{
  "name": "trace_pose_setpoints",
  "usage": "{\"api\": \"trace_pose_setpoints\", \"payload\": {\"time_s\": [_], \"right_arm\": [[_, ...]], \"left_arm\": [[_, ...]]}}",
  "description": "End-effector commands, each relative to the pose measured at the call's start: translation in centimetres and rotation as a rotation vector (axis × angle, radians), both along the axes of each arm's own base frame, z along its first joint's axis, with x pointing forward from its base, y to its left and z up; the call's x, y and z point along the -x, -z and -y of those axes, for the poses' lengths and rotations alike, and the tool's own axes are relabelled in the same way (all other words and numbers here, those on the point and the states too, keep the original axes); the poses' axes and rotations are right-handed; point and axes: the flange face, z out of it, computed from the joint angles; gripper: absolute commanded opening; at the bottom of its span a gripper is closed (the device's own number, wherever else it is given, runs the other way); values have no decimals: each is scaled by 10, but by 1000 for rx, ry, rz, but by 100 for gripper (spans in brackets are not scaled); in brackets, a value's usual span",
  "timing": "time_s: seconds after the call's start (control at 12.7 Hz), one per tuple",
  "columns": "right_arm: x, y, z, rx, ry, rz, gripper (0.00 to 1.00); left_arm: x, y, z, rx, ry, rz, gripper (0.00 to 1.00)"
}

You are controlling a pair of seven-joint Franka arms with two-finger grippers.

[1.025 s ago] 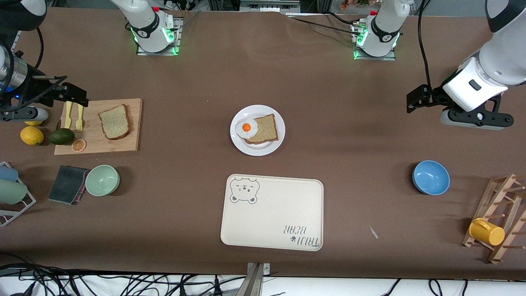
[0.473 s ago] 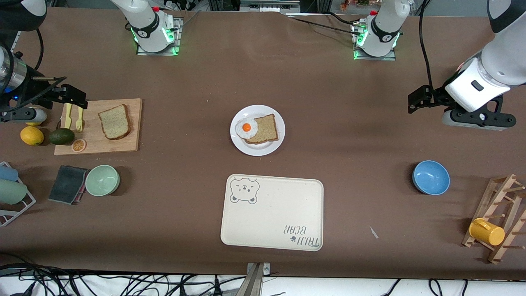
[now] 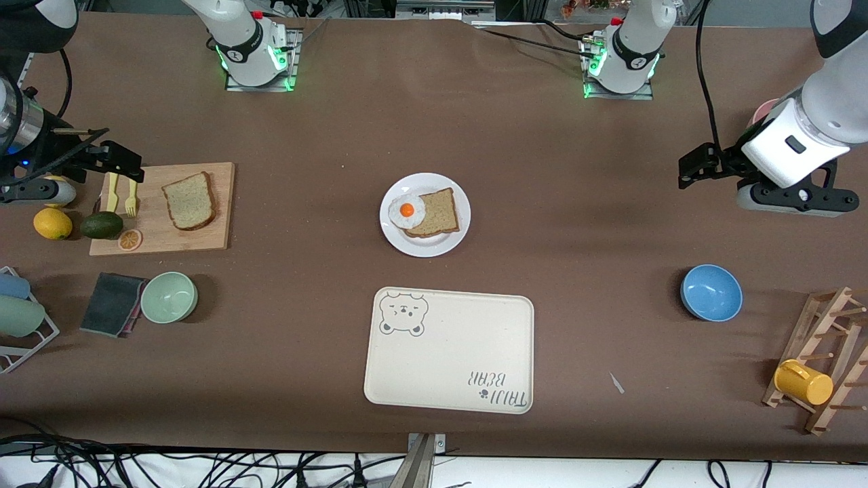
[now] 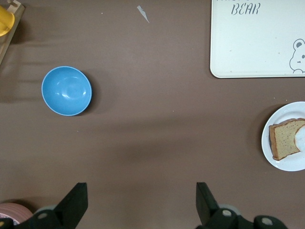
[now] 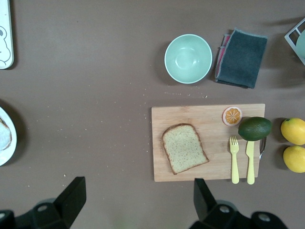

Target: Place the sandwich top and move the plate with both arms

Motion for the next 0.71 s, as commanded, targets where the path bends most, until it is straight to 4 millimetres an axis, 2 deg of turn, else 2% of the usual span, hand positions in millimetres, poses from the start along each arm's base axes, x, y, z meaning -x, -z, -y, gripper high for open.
{"api": "trace_pose_setpoints", "payload": {"time_s": [0.0, 0.63], "right_arm": [[-2, -3, 0, 18, 11, 10, 100], [-2, -3, 0, 18, 11, 10, 100]], "left_arm": [[-3, -3, 2, 30, 1, -1, 100], [-3, -4, -1, 18, 0, 1, 100]]}}
